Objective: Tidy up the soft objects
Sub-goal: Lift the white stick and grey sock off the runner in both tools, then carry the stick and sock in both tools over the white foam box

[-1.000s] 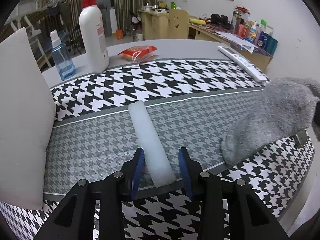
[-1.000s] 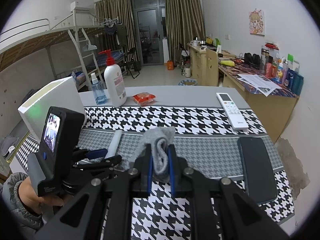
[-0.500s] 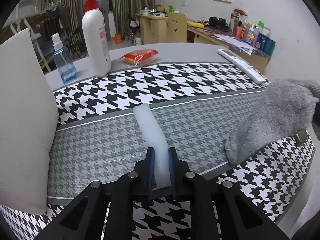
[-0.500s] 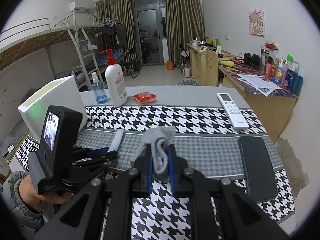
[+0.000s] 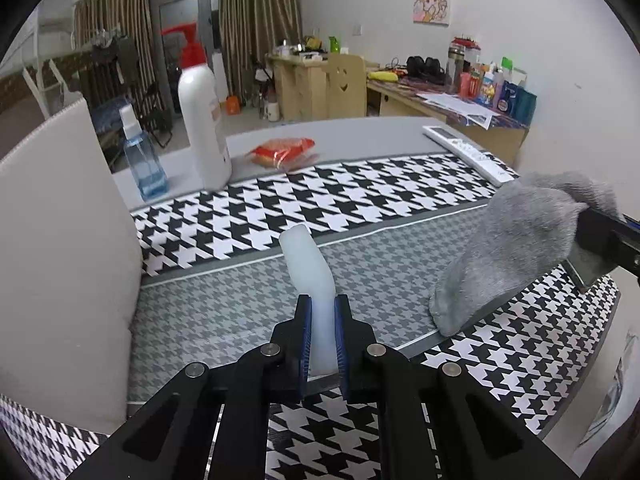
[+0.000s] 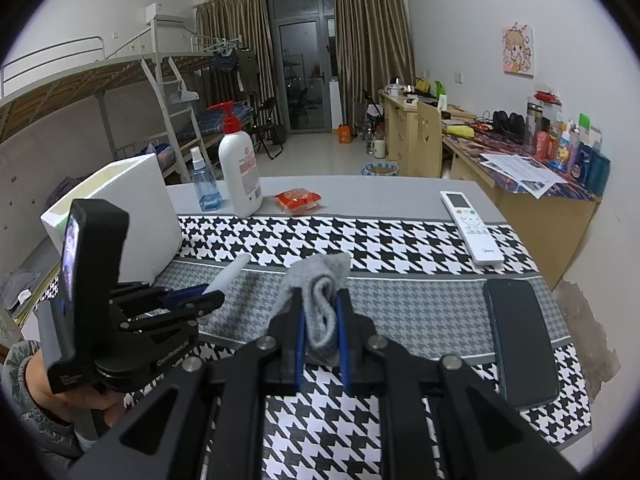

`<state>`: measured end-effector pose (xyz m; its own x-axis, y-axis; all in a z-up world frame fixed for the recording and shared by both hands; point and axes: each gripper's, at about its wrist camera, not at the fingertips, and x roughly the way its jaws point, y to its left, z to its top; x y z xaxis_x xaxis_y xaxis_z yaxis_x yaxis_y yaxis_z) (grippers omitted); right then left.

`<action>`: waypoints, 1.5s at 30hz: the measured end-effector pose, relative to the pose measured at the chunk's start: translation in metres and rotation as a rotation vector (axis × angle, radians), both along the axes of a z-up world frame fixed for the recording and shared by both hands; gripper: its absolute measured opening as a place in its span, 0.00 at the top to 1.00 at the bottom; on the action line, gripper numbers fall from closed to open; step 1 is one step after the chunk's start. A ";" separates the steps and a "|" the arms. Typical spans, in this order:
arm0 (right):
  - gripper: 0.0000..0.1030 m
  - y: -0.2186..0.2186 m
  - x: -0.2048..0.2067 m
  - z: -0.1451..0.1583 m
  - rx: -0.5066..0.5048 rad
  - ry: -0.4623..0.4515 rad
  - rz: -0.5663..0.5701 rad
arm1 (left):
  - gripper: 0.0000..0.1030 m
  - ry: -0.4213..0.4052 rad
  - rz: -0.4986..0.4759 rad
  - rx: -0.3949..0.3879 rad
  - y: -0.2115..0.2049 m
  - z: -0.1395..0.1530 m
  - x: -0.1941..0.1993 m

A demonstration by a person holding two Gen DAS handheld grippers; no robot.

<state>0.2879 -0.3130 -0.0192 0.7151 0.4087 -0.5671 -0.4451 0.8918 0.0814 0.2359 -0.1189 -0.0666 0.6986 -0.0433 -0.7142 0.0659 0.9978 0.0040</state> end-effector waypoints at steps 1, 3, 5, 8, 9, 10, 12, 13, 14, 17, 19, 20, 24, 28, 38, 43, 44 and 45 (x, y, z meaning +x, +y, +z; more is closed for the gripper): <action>0.83 0.000 0.000 0.000 0.001 -0.002 0.002 | 0.89 -0.007 -0.002 0.000 0.000 0.002 -0.002; 0.84 0.001 -0.001 0.002 0.005 -0.008 0.007 | 0.89 -0.022 -0.003 0.006 0.000 0.007 -0.004; 0.84 0.003 -0.001 0.004 0.009 -0.015 0.011 | 0.89 -0.042 -0.004 0.015 0.002 0.012 -0.008; 0.83 0.005 -0.002 0.006 0.011 -0.022 0.016 | 0.89 -0.069 -0.002 0.026 0.004 0.020 -0.014; 0.83 0.006 -0.003 0.007 0.013 -0.024 0.018 | 0.89 -0.077 -0.003 0.024 0.005 0.022 -0.016; 0.83 0.006 -0.002 0.008 0.014 -0.026 0.018 | 0.89 -0.084 -0.007 0.023 0.005 0.025 -0.018; 0.83 0.008 -0.003 0.010 0.016 -0.029 0.017 | 0.89 -0.099 -0.009 0.026 0.006 0.030 -0.021; 0.83 0.009 -0.002 0.011 0.017 -0.032 0.016 | 0.89 -0.106 -0.010 0.030 0.006 0.033 -0.022; 0.83 0.009 -0.003 0.012 0.017 -0.034 0.015 | 0.89 -0.112 -0.011 0.032 0.007 0.034 -0.023; 0.83 0.011 -0.005 0.015 0.022 -0.042 0.018 | 0.89 -0.123 -0.013 0.029 0.009 0.039 -0.026; 0.83 0.013 -0.006 0.017 0.024 -0.049 0.021 | 0.89 -0.131 -0.015 0.031 0.010 0.042 -0.027; 0.83 0.014 -0.006 0.018 0.024 -0.052 0.022 | 0.89 -0.136 -0.016 0.031 0.011 0.044 -0.028; 0.83 0.018 -0.007 0.021 0.030 -0.062 0.027 | 0.89 -0.159 -0.024 0.035 0.013 0.051 -0.033; 0.83 0.021 -0.008 0.025 0.034 -0.076 0.032 | 0.89 -0.178 -0.032 0.029 0.016 0.057 -0.039; 0.83 0.035 -0.010 0.035 0.048 -0.102 0.052 | 0.89 -0.223 -0.032 0.035 0.027 0.074 -0.047; 0.83 0.044 -0.012 0.041 0.050 -0.119 0.064 | 0.89 -0.241 -0.028 0.029 0.036 0.082 -0.051; 0.83 0.045 -0.012 0.042 0.052 -0.121 0.066 | 0.89 -0.243 -0.029 0.028 0.037 0.084 -0.051; 0.83 0.046 -0.012 0.042 0.053 -0.123 0.068 | 0.89 -0.248 -0.029 0.026 0.039 0.086 -0.052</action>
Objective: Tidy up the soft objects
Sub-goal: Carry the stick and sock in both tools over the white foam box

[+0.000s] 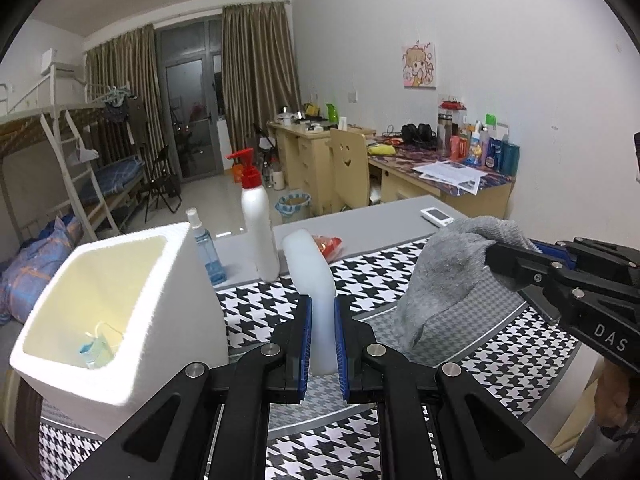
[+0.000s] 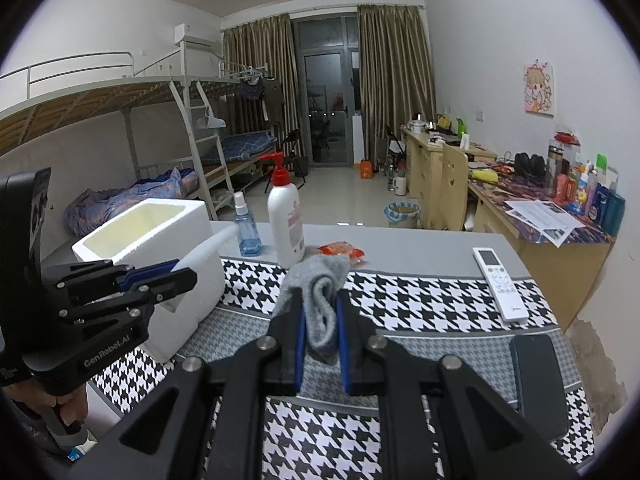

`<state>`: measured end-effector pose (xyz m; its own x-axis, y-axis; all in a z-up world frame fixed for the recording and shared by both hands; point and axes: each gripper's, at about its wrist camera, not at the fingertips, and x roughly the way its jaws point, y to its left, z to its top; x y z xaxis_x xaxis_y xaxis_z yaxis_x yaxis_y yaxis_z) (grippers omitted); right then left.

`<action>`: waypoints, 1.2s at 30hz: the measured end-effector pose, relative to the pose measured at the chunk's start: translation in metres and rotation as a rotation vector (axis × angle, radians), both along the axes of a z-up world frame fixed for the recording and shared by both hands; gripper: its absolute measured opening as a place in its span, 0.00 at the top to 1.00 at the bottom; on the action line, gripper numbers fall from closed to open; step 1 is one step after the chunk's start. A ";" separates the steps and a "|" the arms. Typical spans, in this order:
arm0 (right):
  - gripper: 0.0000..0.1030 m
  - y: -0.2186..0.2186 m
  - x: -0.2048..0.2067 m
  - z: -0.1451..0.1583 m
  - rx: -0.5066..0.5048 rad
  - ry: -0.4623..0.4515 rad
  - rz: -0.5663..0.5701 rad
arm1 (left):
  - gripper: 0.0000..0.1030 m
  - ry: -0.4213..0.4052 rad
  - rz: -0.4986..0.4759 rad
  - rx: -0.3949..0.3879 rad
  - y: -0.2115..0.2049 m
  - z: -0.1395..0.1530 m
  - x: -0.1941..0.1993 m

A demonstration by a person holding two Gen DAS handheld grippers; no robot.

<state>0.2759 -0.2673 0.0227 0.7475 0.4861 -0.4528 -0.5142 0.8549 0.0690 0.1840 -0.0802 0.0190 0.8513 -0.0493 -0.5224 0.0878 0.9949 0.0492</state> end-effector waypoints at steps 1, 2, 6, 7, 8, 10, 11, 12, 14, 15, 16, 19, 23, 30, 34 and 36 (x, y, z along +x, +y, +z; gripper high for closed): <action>0.83 0.002 0.001 0.001 0.004 -0.001 0.004 | 0.89 -0.003 0.001 -0.002 0.002 0.002 0.000; 0.83 0.003 0.001 0.001 0.005 0.001 0.005 | 0.89 -0.005 0.001 -0.001 0.003 0.003 -0.001; 0.83 0.010 0.001 0.006 0.008 -0.012 0.008 | 0.89 -0.027 0.004 0.002 0.012 0.012 -0.004; 0.83 0.011 0.001 0.008 0.009 -0.019 0.010 | 0.89 -0.032 0.005 0.002 0.013 0.013 -0.006; 0.83 0.013 0.001 0.009 0.011 -0.024 0.010 | 0.89 -0.037 0.006 0.002 0.015 0.015 -0.006; 0.83 0.016 0.001 0.013 0.017 -0.032 0.013 | 0.89 -0.048 0.003 0.002 0.018 0.018 -0.008; 0.83 0.018 0.001 0.014 0.018 -0.034 0.011 | 0.89 -0.053 0.003 0.003 0.020 0.020 -0.008; 0.83 0.020 0.001 0.015 0.020 -0.034 0.009 | 0.89 -0.056 0.002 0.001 0.021 0.020 -0.008; 0.83 0.023 0.001 0.016 0.024 -0.037 0.012 | 0.89 -0.052 -0.001 -0.008 0.025 0.020 -0.007; 0.83 0.025 0.001 0.016 0.023 -0.036 0.012 | 0.89 -0.051 0.001 -0.012 0.027 0.020 -0.006; 0.83 0.028 0.001 0.016 0.022 -0.033 0.010 | 0.89 -0.049 0.004 -0.013 0.029 0.020 -0.006; 0.83 0.032 0.001 0.017 0.023 -0.033 0.015 | 0.89 -0.047 0.006 -0.019 0.035 0.020 -0.005; 0.83 0.038 0.002 0.019 0.023 -0.037 0.017 | 0.89 -0.054 0.010 -0.017 0.039 0.021 -0.005; 0.83 0.050 0.002 0.026 0.023 -0.053 0.020 | 0.89 -0.067 0.009 -0.023 0.046 0.024 -0.007; 0.83 0.056 0.003 0.028 0.024 -0.057 0.022 | 0.89 -0.076 0.015 -0.019 0.049 0.026 -0.009; 0.83 0.058 0.003 0.029 0.025 -0.059 0.023 | 0.89 -0.082 0.018 -0.019 0.052 0.028 -0.009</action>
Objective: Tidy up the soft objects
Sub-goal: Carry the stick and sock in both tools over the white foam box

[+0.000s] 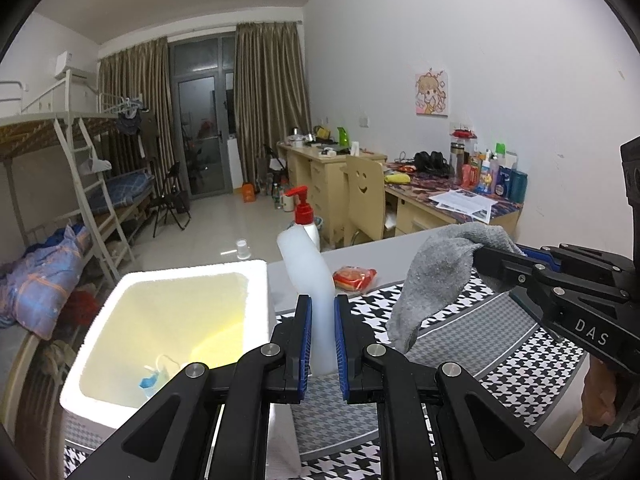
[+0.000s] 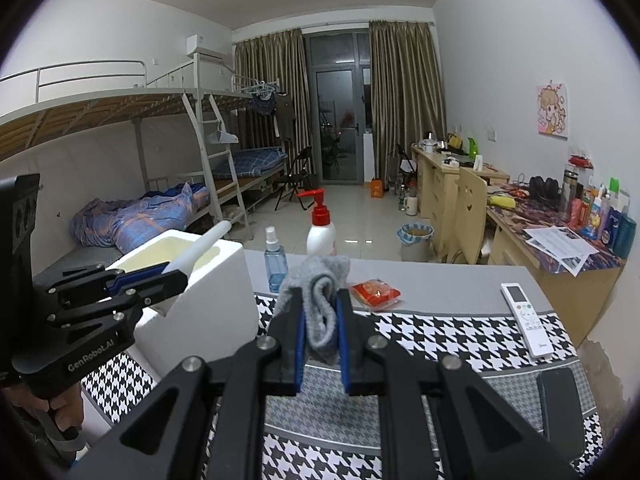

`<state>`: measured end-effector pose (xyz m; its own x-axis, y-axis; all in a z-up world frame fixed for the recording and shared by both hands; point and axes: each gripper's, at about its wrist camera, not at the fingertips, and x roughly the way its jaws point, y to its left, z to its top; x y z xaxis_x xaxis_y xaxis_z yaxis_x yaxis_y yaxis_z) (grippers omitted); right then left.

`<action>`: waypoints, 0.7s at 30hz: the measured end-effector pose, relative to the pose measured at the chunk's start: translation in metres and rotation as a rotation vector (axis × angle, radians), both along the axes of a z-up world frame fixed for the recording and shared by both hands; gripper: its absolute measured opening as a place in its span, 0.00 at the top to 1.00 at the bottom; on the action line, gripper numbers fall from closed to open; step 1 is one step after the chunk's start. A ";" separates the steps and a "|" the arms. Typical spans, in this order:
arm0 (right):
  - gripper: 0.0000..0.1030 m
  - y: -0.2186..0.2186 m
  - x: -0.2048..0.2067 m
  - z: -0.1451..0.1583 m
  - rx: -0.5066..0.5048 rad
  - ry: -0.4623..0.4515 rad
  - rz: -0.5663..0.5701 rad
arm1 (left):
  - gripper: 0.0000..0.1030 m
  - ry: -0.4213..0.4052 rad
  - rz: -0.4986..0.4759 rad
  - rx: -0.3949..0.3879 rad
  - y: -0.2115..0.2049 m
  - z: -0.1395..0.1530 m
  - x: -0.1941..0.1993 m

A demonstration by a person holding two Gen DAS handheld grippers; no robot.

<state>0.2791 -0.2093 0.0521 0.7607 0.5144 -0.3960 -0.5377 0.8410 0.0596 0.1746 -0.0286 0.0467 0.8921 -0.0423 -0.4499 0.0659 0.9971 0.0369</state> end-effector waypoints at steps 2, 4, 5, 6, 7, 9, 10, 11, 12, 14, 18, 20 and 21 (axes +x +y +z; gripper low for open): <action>0.83 0.003 -0.001 0.001 -0.001 -0.003 0.003 | 0.89 -0.001 0.007 0.003 0.002 0.000 0.001; 0.83 0.006 -0.002 0.003 -0.001 -0.007 0.005 | 0.89 -0.003 0.011 0.000 0.005 0.001 0.001; 0.83 0.006 -0.002 0.004 0.000 -0.009 0.007 | 0.89 -0.005 0.015 0.001 0.007 0.001 0.001; 0.83 0.007 -0.002 0.005 0.002 -0.010 0.009 | 0.89 -0.006 0.017 0.002 0.008 0.002 0.001; 0.83 0.008 -0.002 0.006 0.004 -0.009 0.009 | 0.89 -0.007 0.017 0.002 0.009 0.003 0.001; 0.83 0.009 -0.001 0.007 0.006 -0.010 0.010 | 0.89 -0.013 0.021 0.003 0.011 0.005 0.001; 0.83 0.010 -0.002 0.009 0.009 -0.011 0.011 | 0.89 -0.015 0.022 0.002 0.012 0.006 0.001; 0.83 0.012 -0.002 0.010 0.008 -0.015 0.013 | 0.89 -0.018 0.023 0.003 0.013 0.007 0.000; 0.83 0.013 -0.002 0.011 0.009 -0.018 0.014 | 0.89 -0.022 0.026 0.004 0.014 0.007 -0.001; 0.83 0.016 -0.002 0.014 0.007 -0.022 0.018 | 0.89 -0.028 0.030 0.003 0.016 0.010 -0.001; 0.83 0.022 -0.002 0.018 0.004 -0.031 0.029 | 0.89 -0.038 0.042 0.008 0.020 0.013 -0.002; 0.83 0.023 -0.003 0.020 0.007 -0.035 0.034 | 0.89 -0.044 0.051 0.009 0.024 0.015 -0.003; 0.83 0.024 -0.003 0.021 0.008 -0.037 0.035 | 0.89 -0.047 0.054 0.007 0.025 0.016 -0.004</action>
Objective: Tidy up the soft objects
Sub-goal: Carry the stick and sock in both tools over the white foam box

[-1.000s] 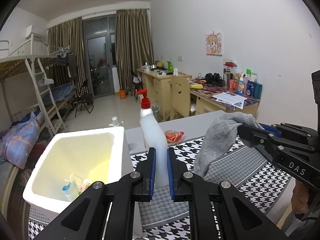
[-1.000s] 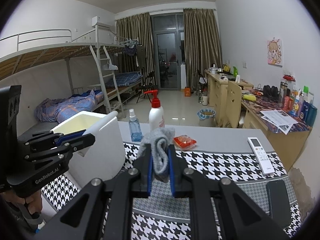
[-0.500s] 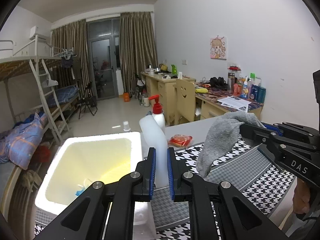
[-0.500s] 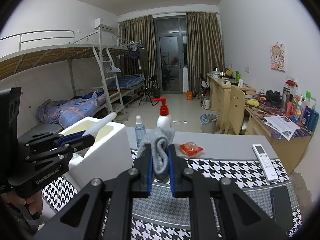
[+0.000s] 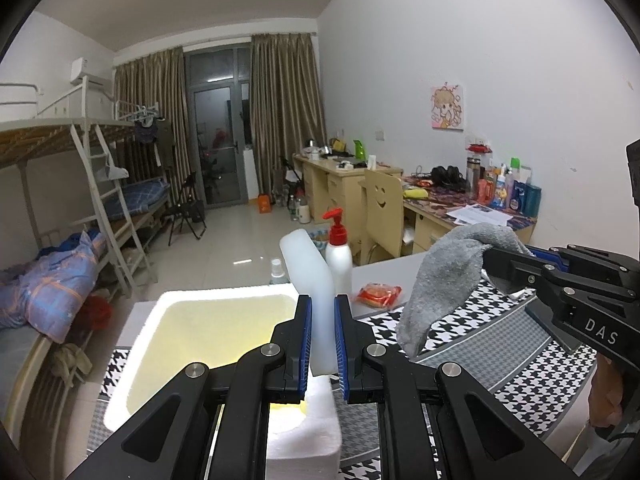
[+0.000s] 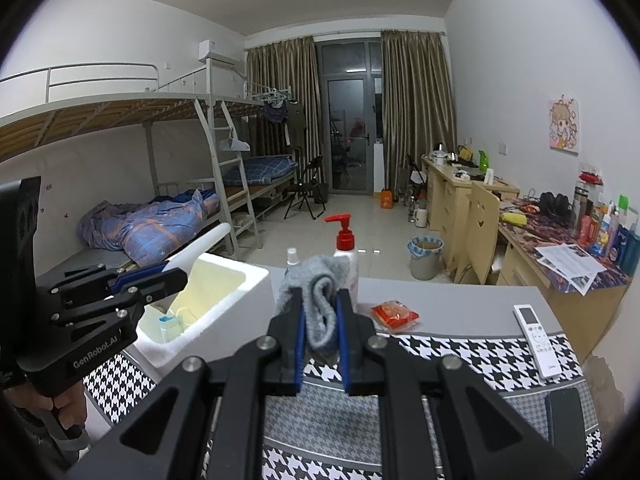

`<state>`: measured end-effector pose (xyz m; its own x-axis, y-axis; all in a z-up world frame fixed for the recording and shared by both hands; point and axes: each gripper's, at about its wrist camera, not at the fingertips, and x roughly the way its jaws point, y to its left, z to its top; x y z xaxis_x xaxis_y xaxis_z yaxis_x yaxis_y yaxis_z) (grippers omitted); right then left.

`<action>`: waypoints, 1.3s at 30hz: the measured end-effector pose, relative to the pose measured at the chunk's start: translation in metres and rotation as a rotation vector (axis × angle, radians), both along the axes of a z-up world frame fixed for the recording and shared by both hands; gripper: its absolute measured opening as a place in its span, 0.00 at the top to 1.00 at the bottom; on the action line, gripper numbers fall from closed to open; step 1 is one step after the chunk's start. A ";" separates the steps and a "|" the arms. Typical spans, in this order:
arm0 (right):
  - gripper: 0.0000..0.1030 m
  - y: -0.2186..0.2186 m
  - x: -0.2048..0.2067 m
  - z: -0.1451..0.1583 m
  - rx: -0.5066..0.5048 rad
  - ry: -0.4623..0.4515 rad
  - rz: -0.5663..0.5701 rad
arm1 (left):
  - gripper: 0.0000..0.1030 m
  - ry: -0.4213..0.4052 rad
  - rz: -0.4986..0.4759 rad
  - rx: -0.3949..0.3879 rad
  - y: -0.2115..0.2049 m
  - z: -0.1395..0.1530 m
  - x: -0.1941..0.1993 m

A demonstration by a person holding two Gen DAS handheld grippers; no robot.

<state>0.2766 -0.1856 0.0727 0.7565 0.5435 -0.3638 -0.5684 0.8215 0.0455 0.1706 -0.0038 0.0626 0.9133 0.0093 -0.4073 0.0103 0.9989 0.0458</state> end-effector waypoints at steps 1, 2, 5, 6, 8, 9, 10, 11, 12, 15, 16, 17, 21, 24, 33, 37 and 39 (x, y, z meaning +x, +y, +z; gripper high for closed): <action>0.83 0.001 0.000 0.001 0.001 -0.002 0.000 | 0.89 -0.004 0.003 0.000 0.001 0.001 -0.001; 0.83 0.001 0.000 0.002 0.003 -0.004 0.001 | 0.89 -0.007 0.007 0.002 0.002 0.002 -0.001; 0.83 0.002 -0.003 0.006 0.010 -0.014 0.005 | 0.89 -0.014 0.015 0.000 0.007 0.005 -0.003; 0.83 0.003 -0.004 0.007 0.010 -0.016 0.006 | 0.89 -0.016 0.020 0.000 0.009 0.005 -0.003; 0.83 0.004 -0.006 0.008 0.012 -0.021 0.010 | 0.89 -0.020 0.027 -0.001 0.012 0.006 -0.005; 0.83 0.005 -0.006 0.009 0.013 -0.024 0.014 | 0.89 -0.023 0.029 0.000 0.012 0.006 -0.006; 0.83 0.006 -0.007 0.010 0.014 -0.027 0.019 | 0.89 -0.026 0.033 0.001 0.014 0.007 -0.006; 0.83 0.007 -0.007 0.010 0.015 -0.029 0.023 | 0.89 -0.027 0.036 0.000 0.015 0.007 -0.007; 0.83 0.008 -0.008 0.011 0.015 -0.032 0.025 | 0.89 -0.029 0.041 -0.002 0.016 0.008 -0.008; 0.83 0.012 -0.009 0.012 0.026 -0.038 0.033 | 0.89 -0.035 0.052 0.001 0.020 0.009 -0.010; 0.83 0.013 -0.009 0.013 0.030 -0.038 0.038 | 0.89 -0.036 0.057 0.000 0.022 0.010 -0.010; 0.83 0.014 -0.008 0.014 0.031 -0.039 0.042 | 0.89 -0.037 0.061 0.000 0.023 0.010 -0.011; 0.83 0.021 -0.007 0.015 0.031 -0.040 0.059 | 0.89 -0.035 0.081 0.001 0.030 0.010 -0.012; 0.83 0.026 -0.007 0.014 0.030 -0.043 0.077 | 0.89 -0.032 0.102 0.001 0.035 0.008 -0.013; 0.83 0.042 -0.006 0.015 0.029 -0.047 0.120 | 0.88 0.010 0.133 -0.004 0.050 -0.001 -0.007; 0.83 0.047 -0.006 0.017 0.033 -0.055 0.126 | 0.88 0.032 0.141 -0.003 0.055 -0.007 -0.002; 0.83 0.049 -0.006 0.018 0.032 -0.057 0.128 | 0.88 0.038 0.142 -0.004 0.058 -0.010 0.001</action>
